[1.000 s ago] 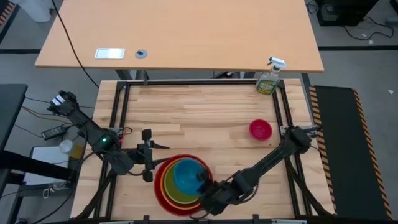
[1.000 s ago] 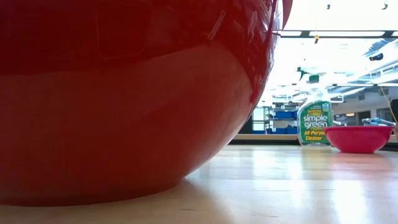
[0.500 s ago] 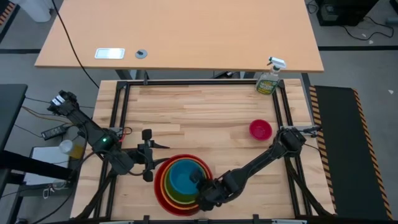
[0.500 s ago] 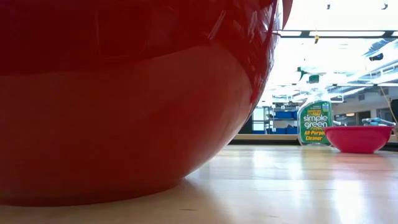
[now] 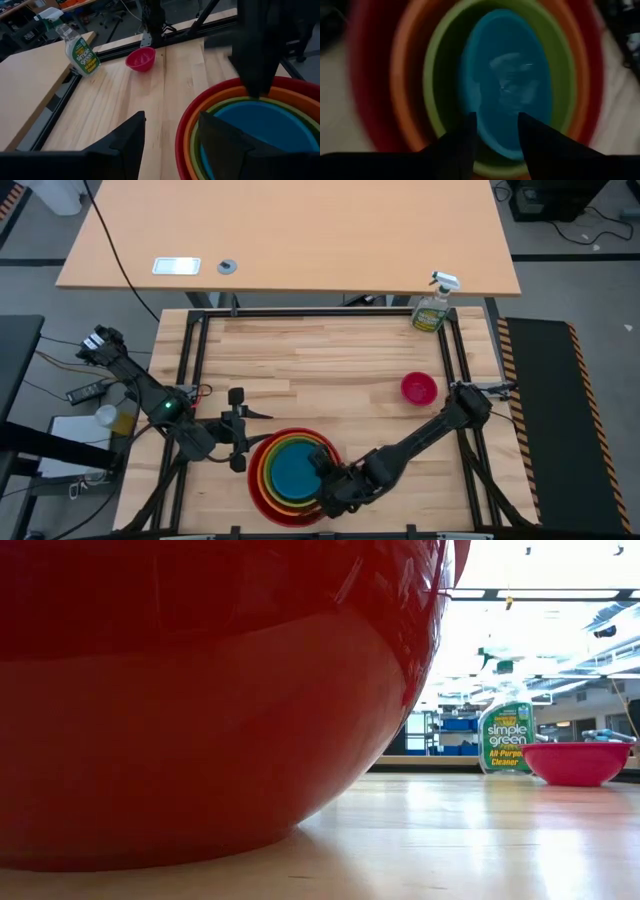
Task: Nest bowls inside each other
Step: Stack the blue bowl on the green bowl, then stack the pink bowl on the blue bowl
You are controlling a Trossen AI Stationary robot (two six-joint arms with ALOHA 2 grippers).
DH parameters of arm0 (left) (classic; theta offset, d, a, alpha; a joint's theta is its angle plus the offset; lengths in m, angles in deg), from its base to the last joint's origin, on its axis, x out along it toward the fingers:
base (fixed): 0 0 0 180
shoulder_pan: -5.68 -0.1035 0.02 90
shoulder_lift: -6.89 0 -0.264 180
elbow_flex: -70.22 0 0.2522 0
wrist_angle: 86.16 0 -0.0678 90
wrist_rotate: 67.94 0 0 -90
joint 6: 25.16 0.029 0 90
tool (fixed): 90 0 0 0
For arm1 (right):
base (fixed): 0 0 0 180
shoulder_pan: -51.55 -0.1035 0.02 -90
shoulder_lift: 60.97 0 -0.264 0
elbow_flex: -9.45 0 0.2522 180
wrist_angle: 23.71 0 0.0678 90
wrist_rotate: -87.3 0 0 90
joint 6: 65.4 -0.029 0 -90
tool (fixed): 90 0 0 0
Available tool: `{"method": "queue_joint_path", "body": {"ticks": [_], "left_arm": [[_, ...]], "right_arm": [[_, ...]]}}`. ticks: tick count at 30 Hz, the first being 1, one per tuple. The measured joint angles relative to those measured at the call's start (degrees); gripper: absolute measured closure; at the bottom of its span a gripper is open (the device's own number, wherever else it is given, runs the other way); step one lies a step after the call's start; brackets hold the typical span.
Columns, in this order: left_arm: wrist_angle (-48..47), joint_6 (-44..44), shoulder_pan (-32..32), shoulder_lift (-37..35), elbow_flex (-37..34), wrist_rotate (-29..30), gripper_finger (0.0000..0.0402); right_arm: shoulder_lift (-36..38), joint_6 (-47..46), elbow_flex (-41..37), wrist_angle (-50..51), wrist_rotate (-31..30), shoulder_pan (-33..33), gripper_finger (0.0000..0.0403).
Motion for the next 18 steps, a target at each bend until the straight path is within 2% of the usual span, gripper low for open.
{"method": "queue_joint_path", "body": {"ticks": [4,8,11,13,18], "left_arm": [[0.03,-0.14,0.00,0.00,0.00,0.00,0.0214],[-0.07,-1.42,0.00,0.00,0.00,-0.02,0.0214],[-0.27,-2.79,0.00,0.00,0.00,0.00,0.0214],[-0.25,-3.05,0.00,0.00,0.00,0.00,0.0214],[-0.31,-3.39,0.00,0.00,0.00,0.00,0.0214]], "right_arm": [[0.20,-7.02,5.96,10.87,-0.44,-1.14,0.0250],[0.18,-24.24,7.49,26.08,-0.91,-0.98,0.0251],[0.14,-36.69,5.70,36.98,0.18,-0.70,0.0252],[0.70,-41.03,3.00,38.90,0.21,-0.73,0.0252],[7.39,-44.21,-8.55,35.05,-0.57,-0.85,0.0252]]}}
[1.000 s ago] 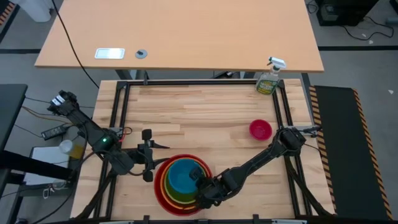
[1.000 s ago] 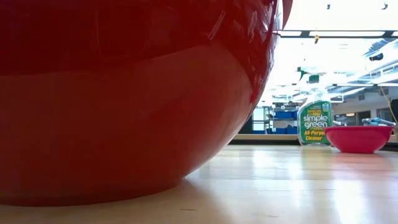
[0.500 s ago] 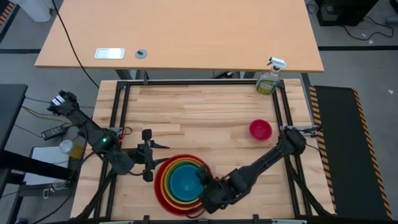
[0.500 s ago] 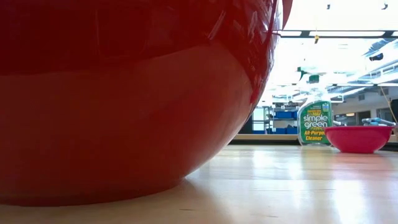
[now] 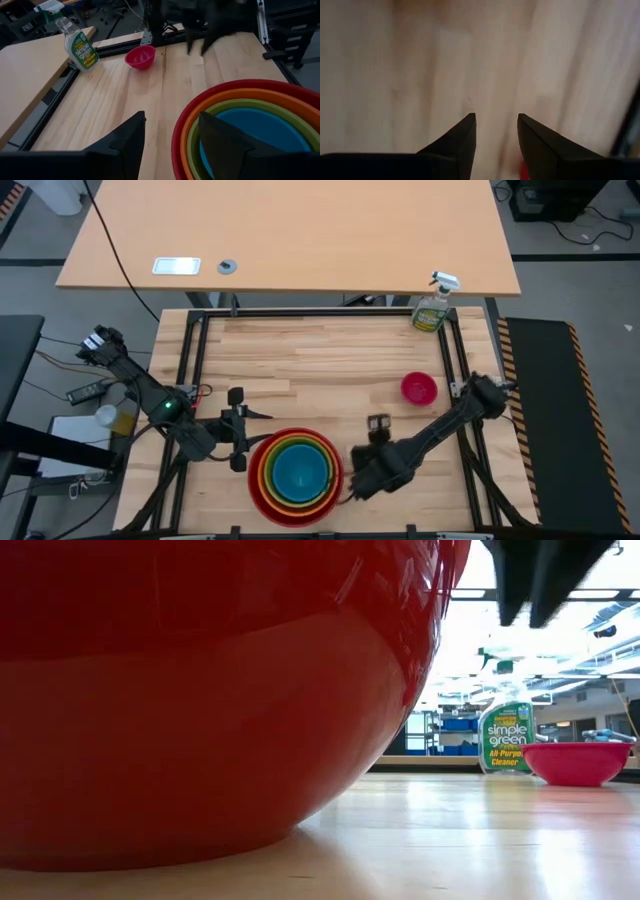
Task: Nest bowls inside each other
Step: Stack the pink bowl on the blue bowl
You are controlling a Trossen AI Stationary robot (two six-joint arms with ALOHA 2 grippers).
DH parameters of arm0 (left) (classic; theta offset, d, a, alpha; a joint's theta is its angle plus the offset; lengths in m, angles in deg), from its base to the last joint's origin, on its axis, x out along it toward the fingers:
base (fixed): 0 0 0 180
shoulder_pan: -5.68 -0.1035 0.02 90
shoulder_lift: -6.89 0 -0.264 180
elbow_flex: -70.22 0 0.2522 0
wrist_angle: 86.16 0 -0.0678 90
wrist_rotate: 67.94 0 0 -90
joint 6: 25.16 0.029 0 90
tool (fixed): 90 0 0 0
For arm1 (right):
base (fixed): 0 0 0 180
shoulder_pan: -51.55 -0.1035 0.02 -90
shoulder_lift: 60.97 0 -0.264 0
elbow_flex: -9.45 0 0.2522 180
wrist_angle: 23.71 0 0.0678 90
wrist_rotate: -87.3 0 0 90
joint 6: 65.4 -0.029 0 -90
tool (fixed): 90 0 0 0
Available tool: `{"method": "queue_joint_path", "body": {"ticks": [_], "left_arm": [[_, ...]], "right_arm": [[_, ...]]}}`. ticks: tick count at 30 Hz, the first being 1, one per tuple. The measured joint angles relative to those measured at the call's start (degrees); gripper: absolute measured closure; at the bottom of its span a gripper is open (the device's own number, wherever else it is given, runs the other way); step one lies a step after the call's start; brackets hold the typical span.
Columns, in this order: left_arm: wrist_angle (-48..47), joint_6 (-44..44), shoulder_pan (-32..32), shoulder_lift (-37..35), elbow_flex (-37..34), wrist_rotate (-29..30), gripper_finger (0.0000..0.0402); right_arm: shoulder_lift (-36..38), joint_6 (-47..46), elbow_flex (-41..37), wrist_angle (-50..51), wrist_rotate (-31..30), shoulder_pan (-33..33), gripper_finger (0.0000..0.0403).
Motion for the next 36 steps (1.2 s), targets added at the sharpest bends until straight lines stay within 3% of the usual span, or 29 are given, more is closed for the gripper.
{"method": "queue_joint_path", "body": {"ticks": [6,13,22,26,30,36], "left_arm": [[-0.10,-0.20,0.00,0.00,0.00,0.00,0.0214],[-0.17,-0.20,0.00,0.00,0.00,0.00,0.0214],[-0.90,-1.09,0.06,0.00,0.00,0.00,0.0214],[-1.20,-1.25,0.11,0.02,0.00,0.00,0.0214],[-1.18,-1.25,0.09,0.02,0.00,0.00,0.0214],[-1.66,-1.70,0.11,0.02,0.02,0.02,0.0214]], "right_arm": [[12.10,-11.42,-19.08,-0.91,-4.97,2.82,0.0252],[24.81,-19.19,-38.33,-4.35,-2.61,9.16,0.0236],[29.27,-14.27,-52.32,-16.32,5.49,16.95,0.0147],[28.79,-11.11,-55.01,-18.20,4.79,18.35,0.0127],[27.57,-9.26,-57.26,-21.24,4.18,19.65,0.0147],[25.77,-7.11,-58.72,-26.74,5.04,19.92,0.0244]]}}
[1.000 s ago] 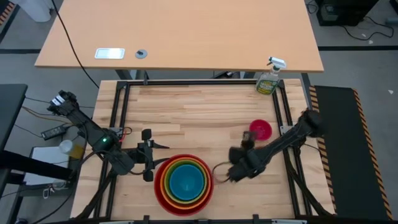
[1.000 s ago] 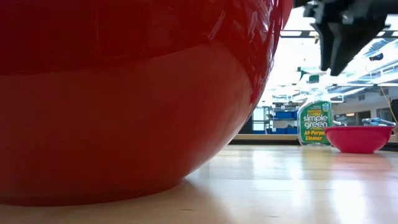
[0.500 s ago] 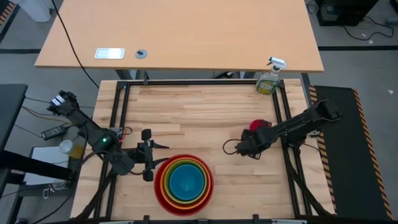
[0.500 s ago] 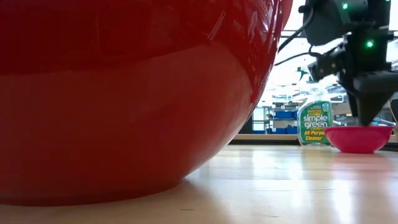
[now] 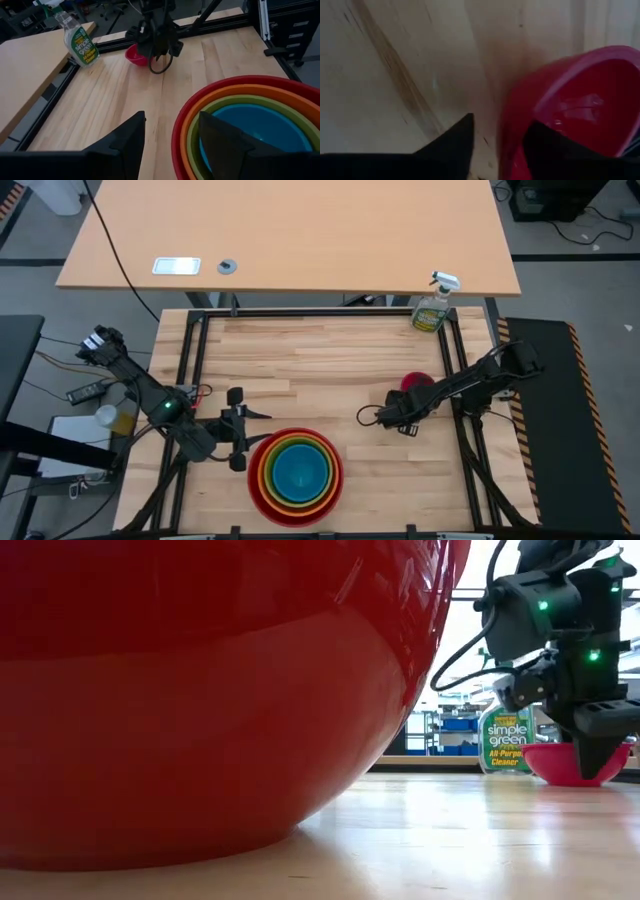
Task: Nest bowls inside each other
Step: Stack the pink bowl on the blue bowl
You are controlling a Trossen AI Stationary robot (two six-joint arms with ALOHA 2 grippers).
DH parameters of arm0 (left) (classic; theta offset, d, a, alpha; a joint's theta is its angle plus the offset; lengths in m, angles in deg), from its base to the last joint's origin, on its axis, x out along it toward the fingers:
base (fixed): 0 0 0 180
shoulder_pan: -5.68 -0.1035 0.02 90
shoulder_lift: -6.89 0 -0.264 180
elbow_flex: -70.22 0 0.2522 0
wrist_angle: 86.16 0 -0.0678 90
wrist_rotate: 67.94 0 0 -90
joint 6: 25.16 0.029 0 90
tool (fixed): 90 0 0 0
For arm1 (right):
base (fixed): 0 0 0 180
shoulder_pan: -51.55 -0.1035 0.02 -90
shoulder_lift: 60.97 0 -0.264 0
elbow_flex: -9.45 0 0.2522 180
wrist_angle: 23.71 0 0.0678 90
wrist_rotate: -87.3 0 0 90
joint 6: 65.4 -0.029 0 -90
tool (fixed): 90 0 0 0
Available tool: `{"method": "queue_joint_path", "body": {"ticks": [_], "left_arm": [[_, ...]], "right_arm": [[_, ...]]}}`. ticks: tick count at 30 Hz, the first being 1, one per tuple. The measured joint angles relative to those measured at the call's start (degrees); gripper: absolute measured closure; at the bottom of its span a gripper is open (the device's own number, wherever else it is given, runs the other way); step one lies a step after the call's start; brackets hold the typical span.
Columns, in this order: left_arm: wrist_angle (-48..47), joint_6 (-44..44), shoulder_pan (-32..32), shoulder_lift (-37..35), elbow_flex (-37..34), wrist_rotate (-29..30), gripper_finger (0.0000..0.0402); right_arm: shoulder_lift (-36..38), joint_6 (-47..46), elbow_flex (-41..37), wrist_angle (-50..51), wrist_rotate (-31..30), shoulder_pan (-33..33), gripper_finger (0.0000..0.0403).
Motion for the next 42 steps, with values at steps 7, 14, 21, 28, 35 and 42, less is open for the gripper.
{"method": "queue_joint_path", "body": {"ticks": [7,14,21,28,35,42], "left_arm": [[-1.04,-0.26,-0.02,0.00,0.00,0.00,0.0214],[-2.04,-0.48,-0.01,0.00,0.00,-0.01,0.0214],[-3.40,-0.44,0.00,0.00,0.00,0.00,0.0214],[-3.61,-0.22,2.04,-0.09,0.00,0.00,0.0214],[-3.61,-0.45,5.83,-1.98,0.02,0.02,0.0214],[-4.81,0.04,8.10,-2.86,0.07,3.22,0.0214]], "right_arm": [[-0.43,-1.04,0.28,-0.40,-2.08,-0.11,0.0380],[-0.43,-1.56,10.79,-0.62,-2.10,-5.56,0.0365],[-6.17,5.25,31.92,-2.80,-11.92,-15.33,0.0385],[-24.77,18.07,56.15,-1.93,-14.10,-18.40,0.0365],[-38.50,28.49,76.57,-2.01,-7.66,-18.31,0.0371],[-48.26,33.24,85.19,-2.45,-0.37,-16.87,0.0368]]}}
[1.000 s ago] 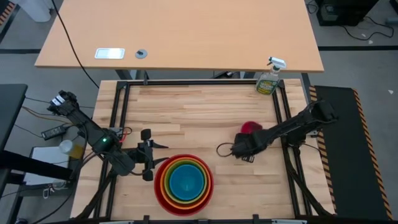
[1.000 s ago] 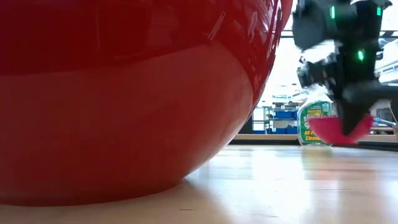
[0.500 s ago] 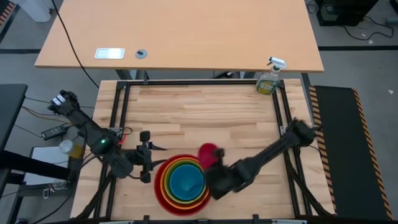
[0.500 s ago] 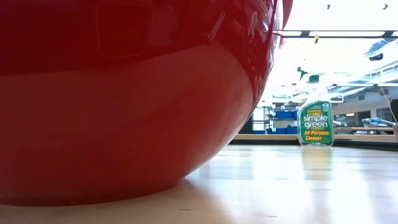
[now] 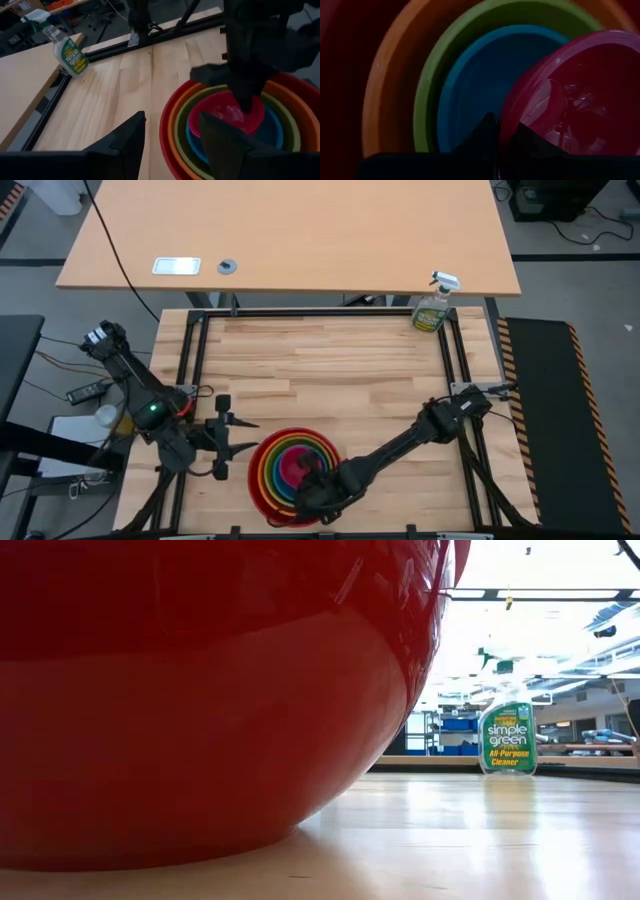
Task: Nest bowls inside each other
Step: Stack the pink bowl on the blue bowl, then return to Home Position
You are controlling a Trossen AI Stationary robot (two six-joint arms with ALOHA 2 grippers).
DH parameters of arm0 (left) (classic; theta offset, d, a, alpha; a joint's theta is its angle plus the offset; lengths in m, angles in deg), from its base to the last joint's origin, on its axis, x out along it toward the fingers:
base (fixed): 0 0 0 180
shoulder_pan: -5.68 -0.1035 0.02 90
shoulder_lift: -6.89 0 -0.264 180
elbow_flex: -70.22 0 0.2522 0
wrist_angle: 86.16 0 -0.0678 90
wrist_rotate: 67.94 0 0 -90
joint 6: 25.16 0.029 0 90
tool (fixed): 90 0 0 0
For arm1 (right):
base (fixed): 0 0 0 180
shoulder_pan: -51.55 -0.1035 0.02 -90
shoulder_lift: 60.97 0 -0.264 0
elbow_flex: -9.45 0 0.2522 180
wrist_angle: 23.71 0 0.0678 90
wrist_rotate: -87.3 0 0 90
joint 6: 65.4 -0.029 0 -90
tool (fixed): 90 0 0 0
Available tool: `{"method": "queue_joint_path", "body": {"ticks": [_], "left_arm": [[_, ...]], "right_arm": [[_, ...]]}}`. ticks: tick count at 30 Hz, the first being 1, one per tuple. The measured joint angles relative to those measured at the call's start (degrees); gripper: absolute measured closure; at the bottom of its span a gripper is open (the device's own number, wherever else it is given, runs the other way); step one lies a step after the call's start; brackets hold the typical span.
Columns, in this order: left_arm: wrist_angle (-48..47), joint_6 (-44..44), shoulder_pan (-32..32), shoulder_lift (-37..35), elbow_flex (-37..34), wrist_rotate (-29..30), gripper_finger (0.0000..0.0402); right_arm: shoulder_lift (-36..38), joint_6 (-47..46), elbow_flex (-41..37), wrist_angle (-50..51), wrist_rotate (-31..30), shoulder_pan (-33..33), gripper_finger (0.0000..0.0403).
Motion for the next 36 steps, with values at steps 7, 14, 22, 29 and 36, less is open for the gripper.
{"method": "queue_joint_path", "body": {"ticks": [7,14,22,29,36], "left_arm": [[-1.33,-0.26,0.18,0.00,0.00,0.44,0.0214],[-1.24,-0.55,0.18,0.00,0.00,0.41,0.0214],[-1.45,0.48,0.18,0.01,0.00,0.42,0.0214],[2.12,4.92,0.53,-0.47,-2.44,2.58,0.0214],[9.02,8.79,0.49,-6.43,-9.50,2.53,0.0214]], "right_arm": [[-2.88,2.28,-0.05,0.70,7.92,2.34,0.0356],[-1.91,2.32,1.26,2.34,9.87,3.66,0.0291],[2.99,-1.90,3.40,9.12,10.05,3.71,0.0241],[9.56,-1.22,3.27,10.93,8.76,4.90,0.0243],[15.19,-0.17,1.48,13.91,3.65,6.92,0.0244]]}}
